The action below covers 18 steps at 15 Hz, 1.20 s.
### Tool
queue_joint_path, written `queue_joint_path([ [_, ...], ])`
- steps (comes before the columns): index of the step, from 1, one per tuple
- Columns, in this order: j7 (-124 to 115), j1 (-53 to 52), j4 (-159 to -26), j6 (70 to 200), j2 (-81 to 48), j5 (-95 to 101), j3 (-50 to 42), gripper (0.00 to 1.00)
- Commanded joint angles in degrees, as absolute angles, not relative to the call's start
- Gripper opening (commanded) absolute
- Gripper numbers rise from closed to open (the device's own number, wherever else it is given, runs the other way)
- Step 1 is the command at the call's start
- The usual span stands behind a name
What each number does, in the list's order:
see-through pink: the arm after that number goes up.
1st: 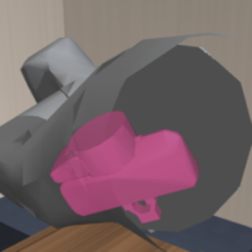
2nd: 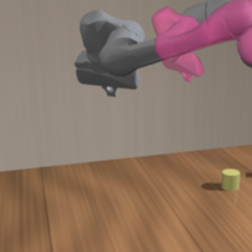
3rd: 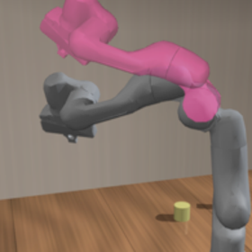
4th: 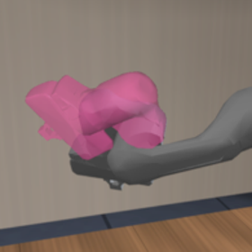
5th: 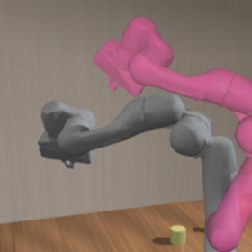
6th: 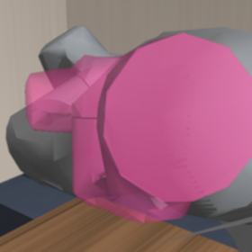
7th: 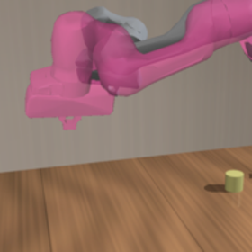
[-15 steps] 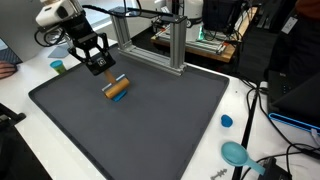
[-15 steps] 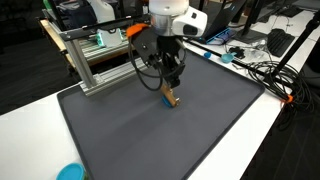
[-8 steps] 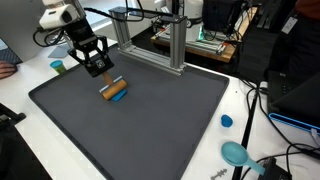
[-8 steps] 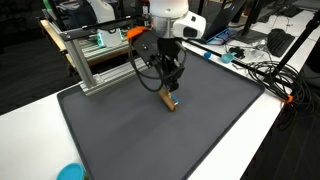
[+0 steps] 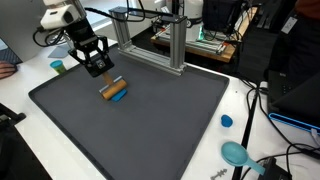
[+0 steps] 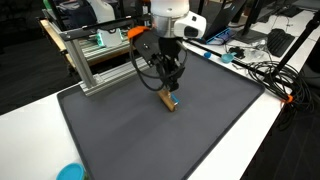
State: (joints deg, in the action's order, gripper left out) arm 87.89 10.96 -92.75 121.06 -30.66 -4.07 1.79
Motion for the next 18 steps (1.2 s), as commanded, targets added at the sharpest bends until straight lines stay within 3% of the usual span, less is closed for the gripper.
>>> queue_joint_path([
  [1,87.97,10.49,-93.94,122.99,-31.99,-4.51,2.68,0.22],
  [18,89.43,11.07,-102.43,131.70,-30.71,-7.38,3.84,0.22],
])
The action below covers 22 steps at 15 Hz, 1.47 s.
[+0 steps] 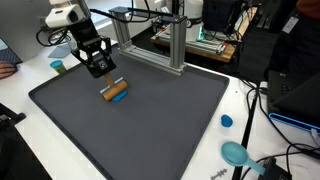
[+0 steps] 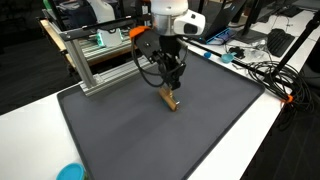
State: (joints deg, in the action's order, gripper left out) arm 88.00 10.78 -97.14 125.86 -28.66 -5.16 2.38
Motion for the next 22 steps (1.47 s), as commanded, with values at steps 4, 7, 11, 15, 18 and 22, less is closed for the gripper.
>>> queue_joint_path([
  [4,91.37,10.97,-103.95,131.82,-30.24,-7.33,4.54,0.22],
  [7,92.80,11.16,-103.90,131.52,-30.42,-7.87,4.89,0.22],
  [11,90.60,10.77,-100.02,128.29,-26.88,-5.10,2.88,0.47],
  [15,89.50,10.05,-99.88,128.44,-27.51,-4.13,2.53,0.22],
  [18,89.62,9.67,-99.69,128.77,-28.65,-4.45,3.21,0.22],
  [22,90.24,9.64,-99.73,128.41,-29.19,-5.03,3.78,0.22],
])
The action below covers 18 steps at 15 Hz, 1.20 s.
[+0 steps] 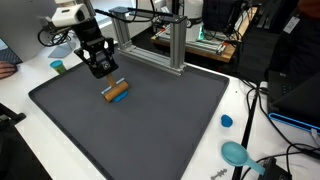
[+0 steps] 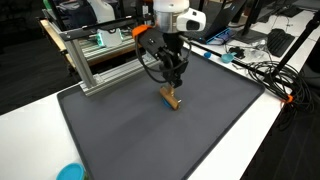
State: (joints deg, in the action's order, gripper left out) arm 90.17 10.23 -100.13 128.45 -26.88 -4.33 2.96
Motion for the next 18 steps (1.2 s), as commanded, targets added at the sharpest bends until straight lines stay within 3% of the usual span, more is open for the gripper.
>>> queue_joint_path([
  [1,90.43,9.69,-99.72,128.32,-29.23,-5.23,3.91,0.22],
  [18,91.55,9.67,-99.11,127.14,-30.68,-6.33,5.71,0.22],
])
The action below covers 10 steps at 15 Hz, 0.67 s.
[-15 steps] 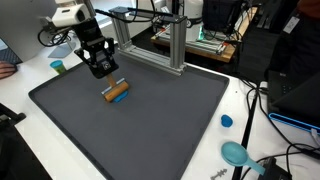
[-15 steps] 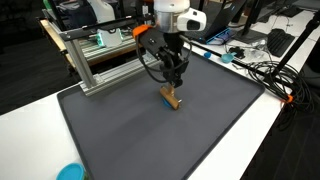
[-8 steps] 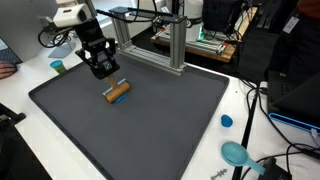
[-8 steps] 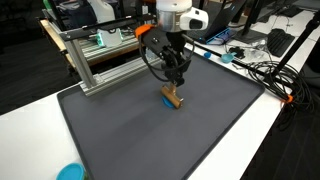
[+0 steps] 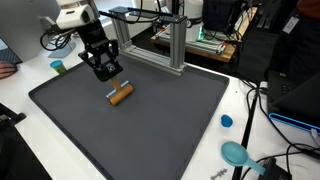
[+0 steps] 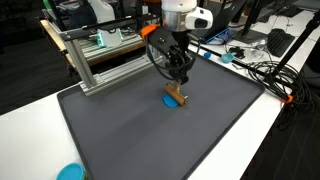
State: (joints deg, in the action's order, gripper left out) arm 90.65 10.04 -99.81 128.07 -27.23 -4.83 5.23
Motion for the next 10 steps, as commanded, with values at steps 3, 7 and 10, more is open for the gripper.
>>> queue_joint_path([
  [3,91.22,9.73,-98.65,127.40,-31.18,-7.25,6.10,0.22],
  [7,91.62,11.09,-100.74,129.89,-27.10,-11.58,6.83,0.22],
  [10,91.72,11.97,-104.24,133.44,-23.98,-14.49,6.71,0.22],
])
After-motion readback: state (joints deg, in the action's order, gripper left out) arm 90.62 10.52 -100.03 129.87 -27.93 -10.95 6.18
